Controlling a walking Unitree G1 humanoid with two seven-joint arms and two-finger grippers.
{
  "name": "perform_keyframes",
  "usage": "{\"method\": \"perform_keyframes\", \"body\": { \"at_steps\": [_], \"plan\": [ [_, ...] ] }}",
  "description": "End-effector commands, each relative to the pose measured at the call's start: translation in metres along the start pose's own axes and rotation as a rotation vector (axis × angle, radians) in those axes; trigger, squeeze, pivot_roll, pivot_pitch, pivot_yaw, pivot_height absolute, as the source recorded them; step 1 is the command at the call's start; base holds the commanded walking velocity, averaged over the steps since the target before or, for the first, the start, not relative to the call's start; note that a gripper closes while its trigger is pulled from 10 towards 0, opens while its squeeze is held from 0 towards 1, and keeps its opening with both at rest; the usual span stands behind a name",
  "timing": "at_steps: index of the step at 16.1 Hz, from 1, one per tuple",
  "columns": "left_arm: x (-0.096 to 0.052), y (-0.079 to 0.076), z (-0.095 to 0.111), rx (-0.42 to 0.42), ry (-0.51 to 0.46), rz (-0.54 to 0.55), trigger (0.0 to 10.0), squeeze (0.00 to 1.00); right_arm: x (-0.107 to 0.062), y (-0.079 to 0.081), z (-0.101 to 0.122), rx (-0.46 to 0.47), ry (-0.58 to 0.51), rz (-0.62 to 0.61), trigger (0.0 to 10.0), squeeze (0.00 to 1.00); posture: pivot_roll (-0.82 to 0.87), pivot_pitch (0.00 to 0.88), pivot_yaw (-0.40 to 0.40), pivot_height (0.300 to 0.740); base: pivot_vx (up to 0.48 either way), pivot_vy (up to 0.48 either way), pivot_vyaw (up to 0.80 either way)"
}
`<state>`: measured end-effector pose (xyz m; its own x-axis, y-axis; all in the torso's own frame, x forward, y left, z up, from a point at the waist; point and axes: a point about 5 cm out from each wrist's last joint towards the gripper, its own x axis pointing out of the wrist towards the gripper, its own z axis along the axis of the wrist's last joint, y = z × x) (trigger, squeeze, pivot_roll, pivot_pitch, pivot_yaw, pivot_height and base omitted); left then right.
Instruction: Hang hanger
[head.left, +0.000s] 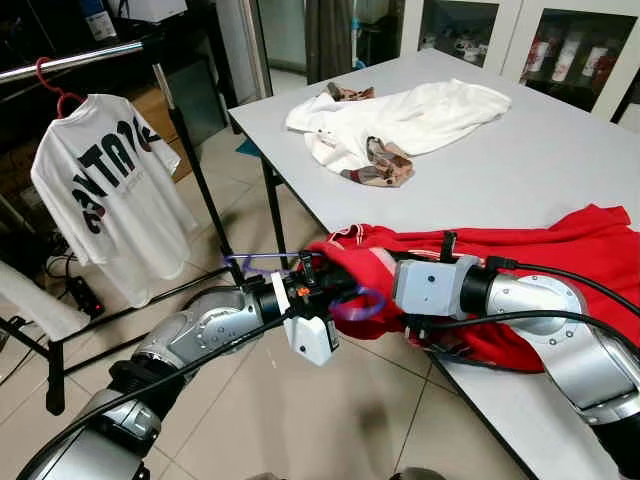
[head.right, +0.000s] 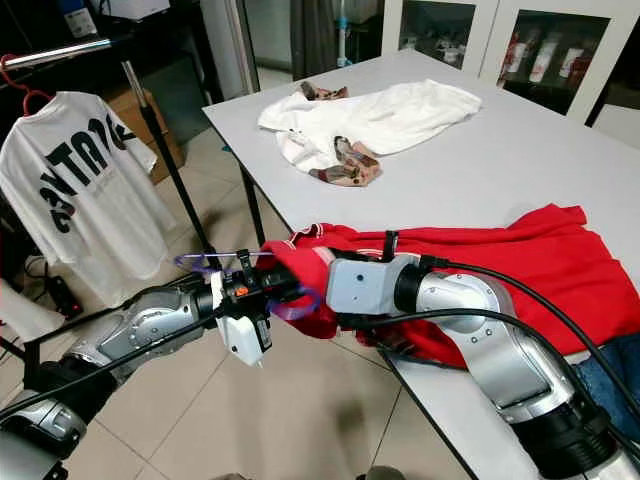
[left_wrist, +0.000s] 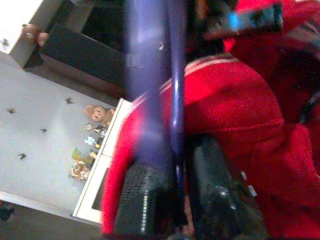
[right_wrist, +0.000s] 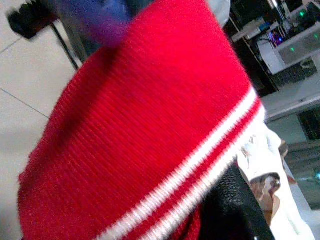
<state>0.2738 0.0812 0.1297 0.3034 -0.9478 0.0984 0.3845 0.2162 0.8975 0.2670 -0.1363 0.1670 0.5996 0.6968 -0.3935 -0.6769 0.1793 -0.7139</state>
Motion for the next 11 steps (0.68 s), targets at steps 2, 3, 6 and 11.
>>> {"method": "perform_keyframes", "body": {
  "at_steps": [2,3,6,11],
  "plan": [
    [0.000,-0.004,0.007,0.005,-0.045,-0.042,10.0,1.00,-0.004,-0.016,-0.004,-0.017,0.022,-0.095,0.0,0.00,-0.12,0.000,0.112,0.736,0.000,0.000,0.00],
    [-0.002,-0.008,0.004,-0.014,-0.024,-0.066,10.0,1.00,-0.005,-0.017,-0.007,-0.018,0.030,-0.102,0.0,0.00,-0.12,0.000,0.116,0.736,0.000,0.000,0.00],
    [-0.013,-0.011,-0.005,-0.057,0.065,-0.053,10.0,0.00,-0.006,-0.021,-0.015,-0.015,0.054,-0.135,0.0,0.00,-0.12,0.000,0.116,0.736,0.000,0.000,0.00],
    [-0.036,0.003,-0.008,-0.008,0.127,0.064,10.0,1.00,-0.004,-0.018,-0.021,-0.015,0.058,-0.136,0.0,0.00,-0.11,0.000,0.112,0.736,0.000,0.000,0.00]
  ]
}}
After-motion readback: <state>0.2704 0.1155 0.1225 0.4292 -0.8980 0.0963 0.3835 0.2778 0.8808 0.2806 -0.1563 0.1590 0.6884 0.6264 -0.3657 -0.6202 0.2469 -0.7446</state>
